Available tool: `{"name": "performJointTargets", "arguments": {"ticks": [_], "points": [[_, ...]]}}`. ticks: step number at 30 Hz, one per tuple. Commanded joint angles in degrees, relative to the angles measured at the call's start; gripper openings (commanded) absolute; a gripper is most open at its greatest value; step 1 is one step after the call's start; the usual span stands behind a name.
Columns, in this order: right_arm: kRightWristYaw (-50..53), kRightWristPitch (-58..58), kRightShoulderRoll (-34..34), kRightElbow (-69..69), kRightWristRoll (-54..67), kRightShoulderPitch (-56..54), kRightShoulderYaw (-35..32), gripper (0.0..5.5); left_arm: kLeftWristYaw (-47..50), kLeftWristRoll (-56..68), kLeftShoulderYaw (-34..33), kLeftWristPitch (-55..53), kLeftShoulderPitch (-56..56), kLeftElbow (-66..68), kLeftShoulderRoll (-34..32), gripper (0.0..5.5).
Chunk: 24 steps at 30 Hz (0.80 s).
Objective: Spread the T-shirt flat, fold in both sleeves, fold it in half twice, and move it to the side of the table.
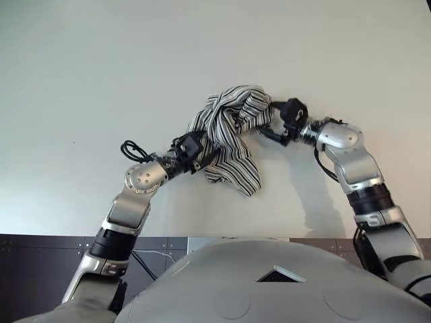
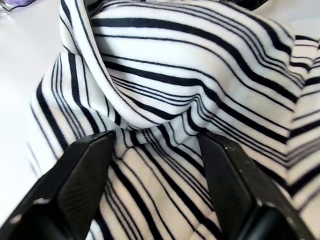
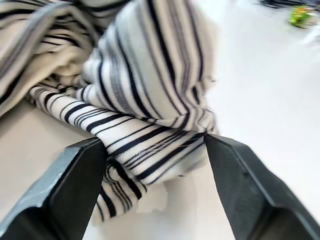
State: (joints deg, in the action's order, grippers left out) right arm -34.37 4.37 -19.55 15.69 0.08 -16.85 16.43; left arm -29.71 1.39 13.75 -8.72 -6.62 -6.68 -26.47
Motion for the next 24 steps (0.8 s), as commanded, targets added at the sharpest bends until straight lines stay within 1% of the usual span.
{"name": "performJointTargets", "arguments": {"ticks": [1,4,6,8,10,13,15,18,22,24], "points": [[7.0,-6.5,1.3,7.8,-3.4,-7.3,-3.2,3.44,3.1,1.8,-3.7,-0.2,5.9,2.0,4.2,3.03],[5.1,-9.3,-1.9,5.6,-3.5,-5.9,-4.4,3.44,2.5,4.8,-7.2,-0.4,4.8,-2.1,3.9,3.03],[-0.3,-8.9,-5.0,-0.7,-0.7,-2.3,-5.1,3.44,2.4,10.2,-11.5,-2.8,3.9,-7.3,4.4,3.03],[-8.3,-5.3,-8.7,-11.0,5.1,2.8,-5.2,3.44,2.0,9.5,-13.1,-2.9,2.3,-9.0,2.2,3.03],[-16.1,-1.7,-13.0,-20.6,10.3,7.3,-4.2,3.44,0.9,2.8,-10.7,1.3,-1.3,-6.7,-2.2,3.03],[-22.6,0.0,-16.5,-26.3,11.7,10.0,-1.7,3.44,-1.4,-5.8,-4.7,8.5,-5.6,-4.1,-6.8,3.03],[-23.5,-0.7,-16.5,-26.2,10.1,10.7,0.1,3.44,-1.1,-9.1,-2.5,10.7,-5.0,-1.3,-6.8,3.03],[-23.5,-3.9,-15.8,-24.5,6.8,11.8,2.9,3.44,0.3,-11.0,-1.2,11.2,-3.9,1.6,-5.1,3.03],[-22.5,-8.4,-14.3,-20.9,1.9,13.5,7.3,3.44,-0.3,-11.8,-0.5,11.9,-3.5,2.8,-5.2,3.03],[-21.2,-9.7,-13.5,-19.6,0.3,14.5,8.2,3.44,0.3,-15.8,1.7,14.2,-1.7,5.3,-6.1,3.03]]}}
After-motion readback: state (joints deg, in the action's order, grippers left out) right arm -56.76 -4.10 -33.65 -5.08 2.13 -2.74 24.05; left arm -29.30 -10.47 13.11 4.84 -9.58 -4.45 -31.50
